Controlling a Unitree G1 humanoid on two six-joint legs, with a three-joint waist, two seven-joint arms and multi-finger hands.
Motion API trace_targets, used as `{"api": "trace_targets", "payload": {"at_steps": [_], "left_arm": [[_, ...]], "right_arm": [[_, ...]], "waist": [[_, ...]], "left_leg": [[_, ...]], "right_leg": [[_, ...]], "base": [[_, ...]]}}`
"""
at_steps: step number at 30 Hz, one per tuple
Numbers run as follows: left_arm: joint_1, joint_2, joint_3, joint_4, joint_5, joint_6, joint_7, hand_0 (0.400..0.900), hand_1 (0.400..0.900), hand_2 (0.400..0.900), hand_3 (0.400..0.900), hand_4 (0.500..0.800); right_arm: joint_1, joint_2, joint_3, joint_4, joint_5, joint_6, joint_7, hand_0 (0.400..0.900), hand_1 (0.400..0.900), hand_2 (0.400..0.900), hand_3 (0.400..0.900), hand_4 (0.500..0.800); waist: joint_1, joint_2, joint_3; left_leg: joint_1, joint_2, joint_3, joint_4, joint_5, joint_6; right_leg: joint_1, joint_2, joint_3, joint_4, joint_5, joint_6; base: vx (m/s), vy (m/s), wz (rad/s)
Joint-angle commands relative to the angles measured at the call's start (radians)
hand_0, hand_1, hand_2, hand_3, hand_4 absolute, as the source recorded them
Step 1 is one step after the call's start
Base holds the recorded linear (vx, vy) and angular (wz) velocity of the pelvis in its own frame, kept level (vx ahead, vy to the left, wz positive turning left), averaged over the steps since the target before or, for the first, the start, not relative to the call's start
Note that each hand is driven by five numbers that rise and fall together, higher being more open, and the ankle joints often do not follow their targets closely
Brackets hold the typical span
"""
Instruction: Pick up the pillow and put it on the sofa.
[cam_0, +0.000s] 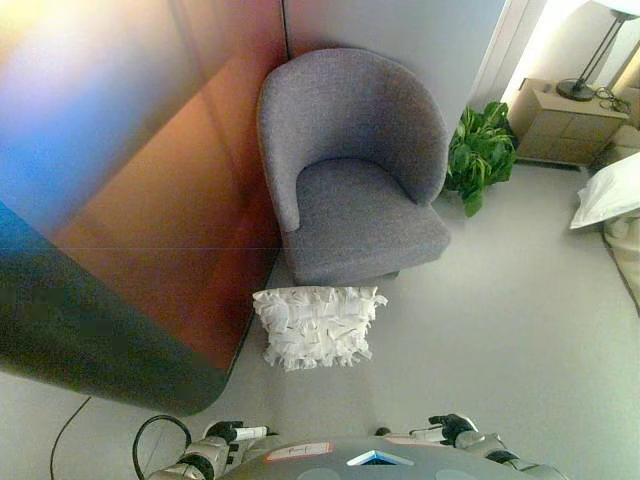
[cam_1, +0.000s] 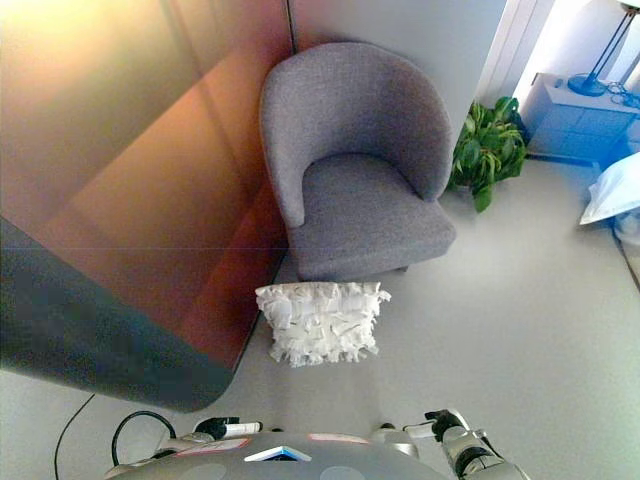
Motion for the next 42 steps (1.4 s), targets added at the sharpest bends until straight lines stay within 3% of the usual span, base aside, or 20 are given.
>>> {"api": "trace_targets", "payload": {"at_steps": [1,19,23,25,26,28,33,36,38,40,42], "left_arm": [[-0.030,0.006,-0.005,0.069,0.014,0.019,0.004,0.900,0.900,0.900,0.900,0.800],[-0.045,0.009,-0.023,0.063,0.023,0.036,0.024,0.900,0.900,0.900,0.900,0.800],[-0.059,0.006,-0.025,0.061,0.006,0.052,0.036,0.900,0.900,0.900,0.900,0.800],[-0.060,0.003,-0.016,0.060,-0.017,0.052,0.043,0.900,0.900,0.900,0.900,0.800],[-0.058,-0.004,-0.011,0.060,-0.040,0.042,0.051,0.900,0.900,0.900,0.900,0.800],[-0.050,-0.014,-0.009,0.052,-0.067,0.045,0.053,0.900,0.900,0.900,0.900,0.800],[-0.037,-0.013,0.001,0.051,-0.066,0.051,0.032,0.900,0.900,0.900,0.900,0.800],[-0.038,-0.011,0.005,0.055,-0.068,0.050,0.037,0.900,0.900,0.900,0.900,0.800],[-0.038,-0.012,0.011,0.051,-0.074,0.047,0.041,0.900,0.900,0.900,0.900,0.800],[-0.038,-0.013,0.015,0.052,-0.083,0.042,0.047,0.900,0.900,0.900,0.900,0.800],[-0.043,-0.005,0.018,0.047,-0.068,0.049,0.048,0.900,0.900,0.900,0.900,0.800]], "right_arm": [[-0.052,0.039,0.042,0.075,-0.016,0.039,0.000,0.900,0.900,0.900,0.900,0.800],[-0.070,0.031,0.044,0.064,0.042,0.039,-0.058,0.900,0.900,0.900,0.900,0.800],[-0.081,0.030,0.053,0.044,0.036,0.040,-0.042,0.900,0.900,0.900,0.900,0.800],[-0.079,0.023,0.063,0.028,0.020,0.047,-0.034,0.900,0.900,0.900,0.900,0.800],[-0.077,0.013,0.073,0.019,0.011,0.050,-0.028,0.900,0.900,0.900,0.900,0.800],[-0.077,-0.002,0.086,0.014,-0.010,0.059,-0.024,0.900,0.900,0.900,0.900,0.800],[-0.111,-0.031,0.080,0.046,-0.021,0.041,-0.021,0.900,0.900,0.900,0.900,0.800],[-0.123,-0.037,0.078,0.037,-0.008,0.025,-0.025,0.900,0.900,0.900,0.900,0.800],[-0.126,-0.035,0.076,0.035,-0.011,0.012,-0.032,0.900,0.900,0.900,0.900,0.800],[-0.126,-0.024,0.075,0.036,-0.019,0.006,-0.044,0.900,0.900,0.900,0.900,0.800],[-0.119,-0.013,0.069,0.029,-0.026,0.007,-0.048,0.900,0.900,0.900,0.900,0.800]], "waist": [[0.008,-0.033,0.031],[0.006,-0.031,0.064],[-0.007,-0.053,0.089],[-0.005,-0.070,0.106],[0.004,-0.075,0.121],[0.022,-0.068,0.148],[0.080,-0.006,0.194],[0.106,0.006,0.197],[0.109,0.005,0.186],[0.113,0.002,0.167],[0.115,-0.006,0.148]], "left_leg": [[0.048,-0.061,0.033,0.014,-0.092,0.052],[0.019,-0.046,0.024,0.051,-0.092,0.049],[-0.039,-0.032,-0.002,0.225,-0.123,0.037],[-0.111,-0.017,-0.040,0.424,-0.063,0.020],[-0.178,-0.029,-0.080,0.541,-0.034,0.020],[-0.289,-0.033,-0.111,0.624,0.031,0.010],[-0.344,0.030,-0.102,0.270,0.156,-0.025],[-0.363,0.066,-0.077,0.107,0.218,-0.049],[-0.357,0.071,-0.036,0.081,0.184,-0.043],[-0.345,0.069,-0.029,0.078,0.148,-0.032],[-0.365,0.063,-0.022,0.177,0.103,-0.015]], "right_leg": [[0.006,-0.028,0.015,0.007,0.010,0.029],[-0.023,-0.018,0.016,0.038,-0.005,0.014],[-0.069,0.001,0.048,0.083,-0.022,-0.027],[-0.088,0.003,0.042,0.098,-0.020,-0.058],[-0.098,-0.001,0.038,0.108,-0.019,-0.073],[-0.095,0.001,0.050,0.116,-0.025,-0.084],[-0.007,0.032,0.078,0.095,-0.088,-0.056],[0.076,0.035,0.090,0.069,-0.131,-0.048],[0.110,0.014,0.083,0.070,-0.157,-0.038],[0.131,-0.016,0.084,0.094,-0.182,-0.021],[0.155,-0.045,0.094,0.141,-0.215,-0.010]], "base": [[0.00,0.000,0.00],[0.01,-0.050,-0.01],[0.01,-0.174,-0.12],[-0.01,-0.179,-0.37],[0.02,-0.124,-0.49],[0.10,-0.016,-0.50],[0.25,0.158,-0.31],[0.33,0.175,-0.18],[0.32,0.222,-0.06],[0.37,0.246,0.02],[0.42,0.212,0.17]]}}
